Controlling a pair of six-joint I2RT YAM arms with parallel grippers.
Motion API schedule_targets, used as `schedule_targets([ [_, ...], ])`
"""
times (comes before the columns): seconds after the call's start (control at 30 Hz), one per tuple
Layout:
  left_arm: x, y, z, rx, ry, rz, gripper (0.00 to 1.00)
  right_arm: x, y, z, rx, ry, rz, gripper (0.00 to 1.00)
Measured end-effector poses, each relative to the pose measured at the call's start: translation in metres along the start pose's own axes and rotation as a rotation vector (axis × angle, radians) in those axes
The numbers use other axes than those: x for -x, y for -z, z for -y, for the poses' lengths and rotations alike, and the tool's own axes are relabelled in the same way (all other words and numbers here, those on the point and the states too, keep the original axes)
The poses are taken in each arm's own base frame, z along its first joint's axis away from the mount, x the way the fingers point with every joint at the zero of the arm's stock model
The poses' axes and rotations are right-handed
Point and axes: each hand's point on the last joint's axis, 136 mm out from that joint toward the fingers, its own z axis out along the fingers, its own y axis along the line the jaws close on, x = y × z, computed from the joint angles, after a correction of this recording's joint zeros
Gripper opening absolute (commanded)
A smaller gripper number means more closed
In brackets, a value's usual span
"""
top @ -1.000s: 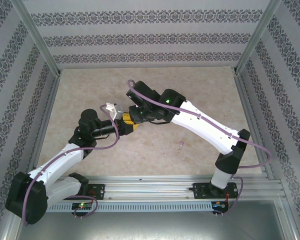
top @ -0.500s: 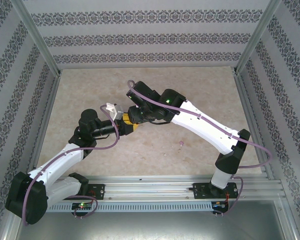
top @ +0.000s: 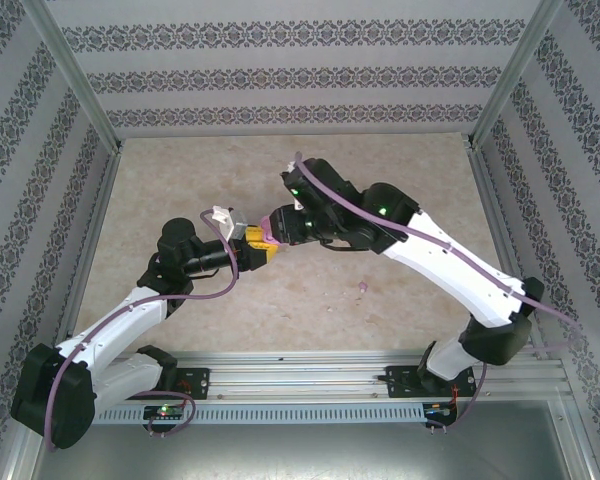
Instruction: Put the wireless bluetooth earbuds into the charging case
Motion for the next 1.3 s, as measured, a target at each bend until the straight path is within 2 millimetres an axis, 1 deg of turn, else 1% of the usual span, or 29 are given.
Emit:
schedule_targets([
  [0.07, 0.0, 0.0, 0.0, 0.0, 0.0, 0.0, 0.19, -0.003, 0.006, 0.011, -0.005, -0.023, 0.01, 0.34],
  [0.1, 0.0, 0.0, 0.0, 0.0, 0.0, 0.0, 0.19, -0.005, 0.008, 0.02, -0.015, -0.044, 0.013, 0.34],
  [0.17, 0.0, 0.0, 0.0, 0.0, 0.001, -0.001, 0.19, -0.01, 0.011, 0.043, -0.042, -0.089, 0.018, 0.34],
  [0.27, -0.002, 0.0, 0.0, 0.001, 0.007, -0.007, 0.19, -0.025, 0.014, 0.089, -0.11, -0.184, 0.017, 0.34],
  [0.33, -0.003, 0.0, 0.0, 0.001, 0.011, -0.01, 0.19, -0.041, 0.015, 0.124, -0.163, -0.26, 0.011, 0.34],
  [0.37, -0.003, 0.0, 0.0, 0.001, 0.011, -0.01, 0.19, -0.049, 0.015, 0.137, -0.179, -0.294, 0.006, 0.34],
  [0.43, -0.003, 0.0, 0.0, 0.001, 0.011, -0.01, 0.19, -0.07, 0.013, 0.169, -0.216, -0.376, -0.012, 0.34],
  [0.53, -0.003, 0.0, 0.0, 0.001, 0.011, -0.01, 0.19, -0.102, 0.003, 0.205, -0.246, -0.489, -0.065, 0.36],
  [0.63, -0.003, 0.0, 0.0, 0.001, 0.011, -0.01, 0.19, -0.126, -0.012, 0.224, -0.256, -0.552, -0.141, 0.38],
  [0.8, -0.003, 0.0, 0.0, 0.001, 0.011, -0.011, 0.19, -0.145, -0.037, 0.243, -0.258, -0.576, -0.248, 0.41],
  [1.03, -0.007, -0.001, -0.002, 0.003, 0.023, -0.022, 0.19, -0.166, -0.064, 0.275, -0.289, -0.587, -0.352, 0.41],
  [1.17, -0.009, -0.002, -0.003, 0.004, 0.028, -0.027, 0.19, -0.174, -0.076, 0.283, -0.293, -0.571, -0.394, 0.4],
  [1.3, -0.011, -0.004, -0.005, 0.005, 0.036, -0.034, 0.19, -0.173, -0.089, 0.285, -0.267, -0.544, -0.408, 0.4],
])
